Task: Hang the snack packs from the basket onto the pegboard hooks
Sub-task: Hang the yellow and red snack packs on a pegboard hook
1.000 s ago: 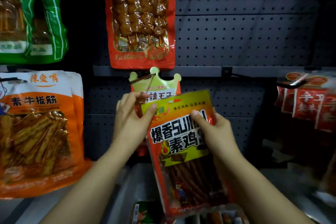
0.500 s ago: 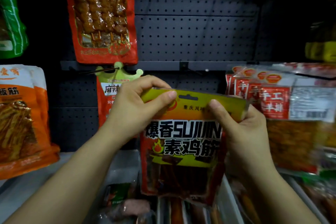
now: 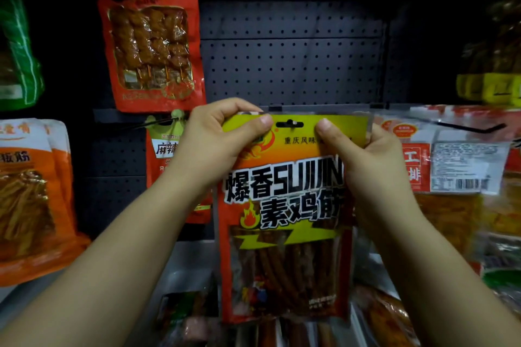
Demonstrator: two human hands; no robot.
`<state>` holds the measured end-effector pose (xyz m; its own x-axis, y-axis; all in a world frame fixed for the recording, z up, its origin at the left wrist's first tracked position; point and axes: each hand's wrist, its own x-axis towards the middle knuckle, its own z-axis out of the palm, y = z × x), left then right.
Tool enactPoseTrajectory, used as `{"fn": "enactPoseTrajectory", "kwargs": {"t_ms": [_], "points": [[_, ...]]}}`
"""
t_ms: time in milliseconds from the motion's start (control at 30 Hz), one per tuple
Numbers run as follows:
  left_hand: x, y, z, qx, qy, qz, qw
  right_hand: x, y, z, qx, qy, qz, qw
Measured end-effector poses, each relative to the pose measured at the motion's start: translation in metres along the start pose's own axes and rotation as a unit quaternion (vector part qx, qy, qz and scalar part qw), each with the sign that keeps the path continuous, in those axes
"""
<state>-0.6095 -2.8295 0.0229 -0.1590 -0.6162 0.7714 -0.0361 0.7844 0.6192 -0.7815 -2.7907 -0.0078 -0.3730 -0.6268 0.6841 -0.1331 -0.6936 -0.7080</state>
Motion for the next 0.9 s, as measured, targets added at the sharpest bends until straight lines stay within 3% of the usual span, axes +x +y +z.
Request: {"fn": "enactPoseTrajectory", "kwargs": {"t_ms": [200, 367, 533, 700, 900], "points": [[0.002, -0.029, 0.004, 0.003, -0.003, -0.033, 0.999, 0.007, 0.022, 0.0, -0.029, 0.021, 0.025, 0.999], [-0.01, -0.066, 0.002, -0.125, -0.008, -0.102, 0.987, 0.021, 0.034, 0.007, -0.065, 0.036, 0.001, 0.997], [-0.009, -0.11, 0.004, -0.019, -0.015, -0.161, 0.987, 0.042, 0.061, 0.017, -0.079, 0.046, 0.014, 0.996], [0.023, -0.142, 0.015, 0.036, 0.017, -0.17, 0.985, 0.065, 0.097, 0.021, -0.104, 0.047, 0.047, 0.992], [0.059, -0.174, 0.026, 0.033, 0.022, -0.217, 0.975, 0.096, 0.131, 0.026, -0.174, 0.071, 0.096, 0.977]]}}
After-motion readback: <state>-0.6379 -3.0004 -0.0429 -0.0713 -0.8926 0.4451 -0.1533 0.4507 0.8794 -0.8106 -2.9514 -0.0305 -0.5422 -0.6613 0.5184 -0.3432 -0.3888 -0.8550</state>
